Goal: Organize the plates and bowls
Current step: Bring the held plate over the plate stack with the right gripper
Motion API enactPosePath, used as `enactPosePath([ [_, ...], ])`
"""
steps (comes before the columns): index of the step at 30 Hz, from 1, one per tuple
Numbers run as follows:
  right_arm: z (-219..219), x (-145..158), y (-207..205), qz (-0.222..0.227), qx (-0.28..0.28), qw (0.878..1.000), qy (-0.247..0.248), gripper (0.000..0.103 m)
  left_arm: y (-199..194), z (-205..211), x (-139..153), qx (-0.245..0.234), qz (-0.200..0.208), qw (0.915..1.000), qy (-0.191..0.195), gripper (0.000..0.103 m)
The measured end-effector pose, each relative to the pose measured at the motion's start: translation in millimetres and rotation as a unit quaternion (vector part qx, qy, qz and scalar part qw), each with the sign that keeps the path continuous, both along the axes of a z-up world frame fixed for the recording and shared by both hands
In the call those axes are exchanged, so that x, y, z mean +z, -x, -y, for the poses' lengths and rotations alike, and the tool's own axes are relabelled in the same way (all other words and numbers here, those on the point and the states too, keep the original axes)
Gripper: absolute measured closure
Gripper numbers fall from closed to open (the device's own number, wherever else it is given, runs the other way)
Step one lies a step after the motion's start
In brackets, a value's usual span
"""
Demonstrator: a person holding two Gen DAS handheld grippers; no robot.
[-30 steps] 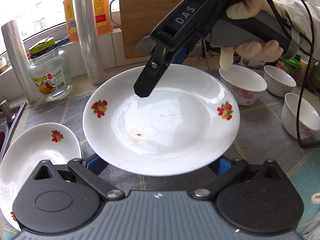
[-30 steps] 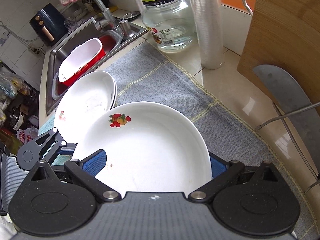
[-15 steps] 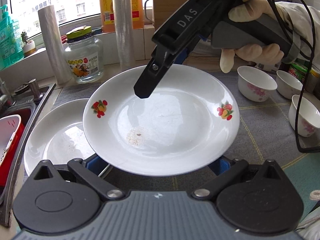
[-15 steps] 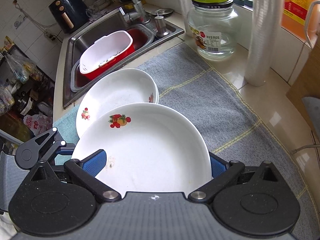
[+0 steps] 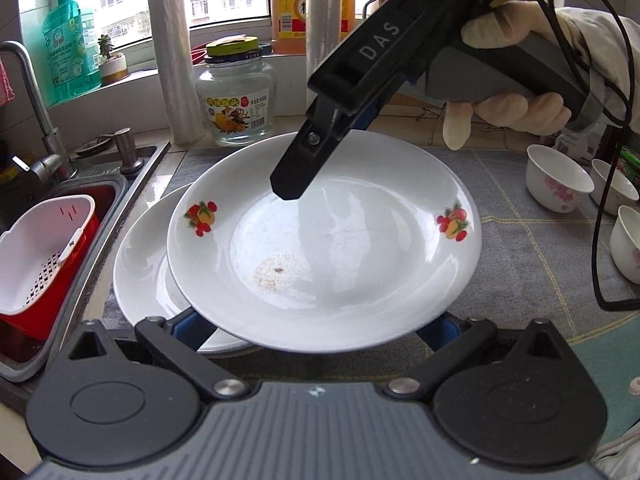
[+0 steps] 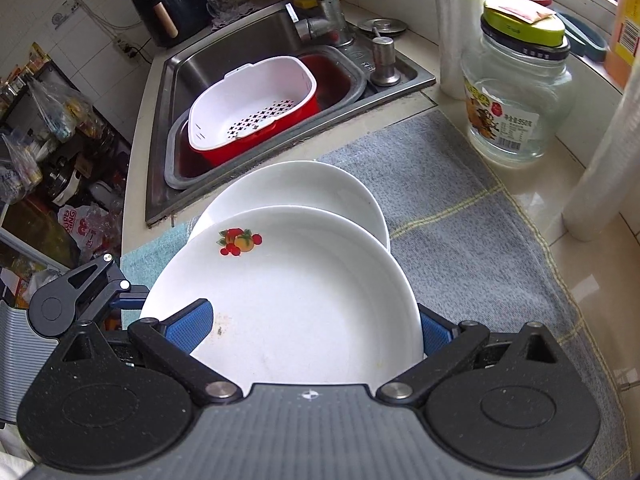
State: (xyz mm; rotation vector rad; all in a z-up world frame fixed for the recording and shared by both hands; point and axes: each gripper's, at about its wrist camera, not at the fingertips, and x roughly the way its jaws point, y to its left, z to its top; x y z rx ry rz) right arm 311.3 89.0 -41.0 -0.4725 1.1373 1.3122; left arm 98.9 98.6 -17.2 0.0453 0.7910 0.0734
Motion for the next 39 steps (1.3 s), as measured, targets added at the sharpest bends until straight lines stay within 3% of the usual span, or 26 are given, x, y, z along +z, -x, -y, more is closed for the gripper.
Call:
enactPosePath([
  [16, -33, -17, -1, -0.006, 0.009, 1.000, 0.018, 0.000, -7, -19, -7, 0.017, -0.017, 0.9995, 0.023, 0.001],
  [39, -52, -21, 2, 0.034, 0.008, 0.998, 0.060, 0.000, -24, -38, -12, 0.021, -0.057, 0.9965, 0.058, 0.002],
])
